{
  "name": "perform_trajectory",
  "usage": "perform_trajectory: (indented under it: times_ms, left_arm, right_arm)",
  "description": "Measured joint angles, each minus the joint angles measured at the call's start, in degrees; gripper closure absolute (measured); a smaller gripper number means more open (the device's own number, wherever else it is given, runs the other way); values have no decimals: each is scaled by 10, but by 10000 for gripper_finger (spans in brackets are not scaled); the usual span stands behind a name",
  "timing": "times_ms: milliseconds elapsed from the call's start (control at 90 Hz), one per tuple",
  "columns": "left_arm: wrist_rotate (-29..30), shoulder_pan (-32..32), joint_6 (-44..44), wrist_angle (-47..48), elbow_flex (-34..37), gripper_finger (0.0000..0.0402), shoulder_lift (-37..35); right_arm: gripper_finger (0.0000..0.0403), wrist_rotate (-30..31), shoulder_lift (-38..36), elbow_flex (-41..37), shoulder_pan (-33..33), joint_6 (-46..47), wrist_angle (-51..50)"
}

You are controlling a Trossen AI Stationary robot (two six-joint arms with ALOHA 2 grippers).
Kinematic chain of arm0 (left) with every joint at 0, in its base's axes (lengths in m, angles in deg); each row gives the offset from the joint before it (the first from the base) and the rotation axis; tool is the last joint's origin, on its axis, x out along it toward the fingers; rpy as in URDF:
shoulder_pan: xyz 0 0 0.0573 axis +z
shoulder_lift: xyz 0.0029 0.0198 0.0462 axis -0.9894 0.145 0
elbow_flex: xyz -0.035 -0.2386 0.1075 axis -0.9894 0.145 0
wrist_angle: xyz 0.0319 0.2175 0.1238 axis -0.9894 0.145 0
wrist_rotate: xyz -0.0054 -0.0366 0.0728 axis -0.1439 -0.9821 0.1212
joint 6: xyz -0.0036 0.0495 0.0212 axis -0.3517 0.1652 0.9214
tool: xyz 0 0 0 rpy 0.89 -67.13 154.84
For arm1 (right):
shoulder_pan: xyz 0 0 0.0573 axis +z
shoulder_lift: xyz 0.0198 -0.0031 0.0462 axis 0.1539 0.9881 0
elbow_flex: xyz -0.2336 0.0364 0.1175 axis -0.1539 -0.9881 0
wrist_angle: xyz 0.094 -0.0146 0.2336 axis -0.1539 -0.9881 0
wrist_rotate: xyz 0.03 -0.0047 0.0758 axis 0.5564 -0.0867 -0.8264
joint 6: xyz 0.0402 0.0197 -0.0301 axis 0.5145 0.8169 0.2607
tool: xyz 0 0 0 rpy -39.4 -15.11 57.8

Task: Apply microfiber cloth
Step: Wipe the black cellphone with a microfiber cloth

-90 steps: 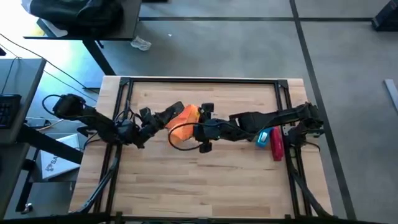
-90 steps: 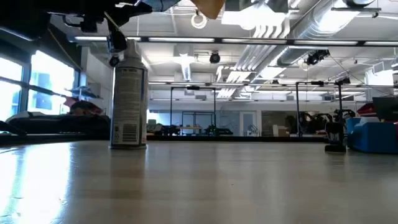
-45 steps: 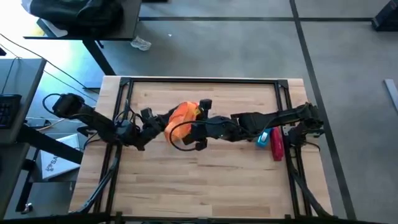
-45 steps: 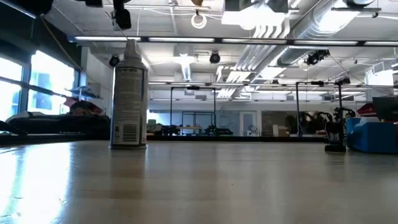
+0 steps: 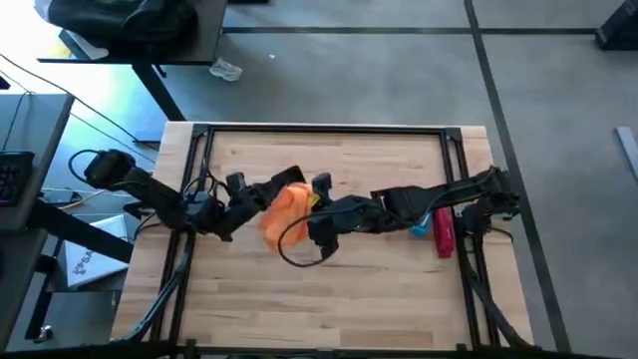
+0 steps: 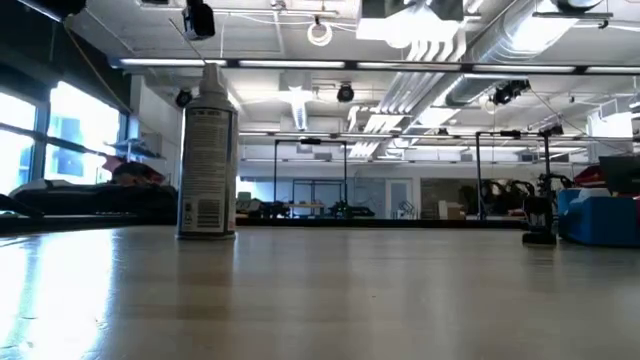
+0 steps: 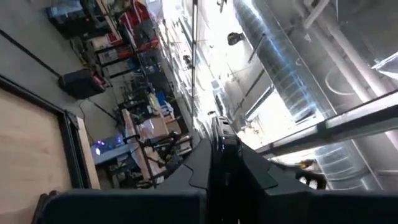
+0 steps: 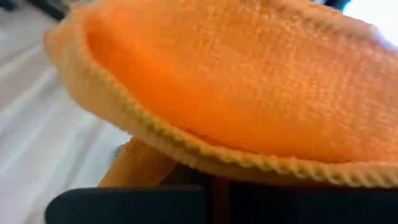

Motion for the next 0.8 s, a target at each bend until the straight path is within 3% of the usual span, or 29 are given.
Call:
perform_trajectory:
  times_ms: [78,267,456,556,800]
  left_arm:
    - [-2,0,8,5,-5,387,0]
    - [-13,4,14,11,-6,387,0]
    - [-11,4,13,8,-6,387,0]
    - [-8,4,11,2,-6,387,0]
    - [3,5,11,2,-7,387,0]
  right_arm:
    - [403,-25,0,0,-10,9,6]
    - [403,-153,0,1,-13,45,-40]
    - [403,-190,0,0,10,70,-86]
    - [403,-156,1,-1,18,69,-68]
    - [403,-7,1,-1,-2,35,16]
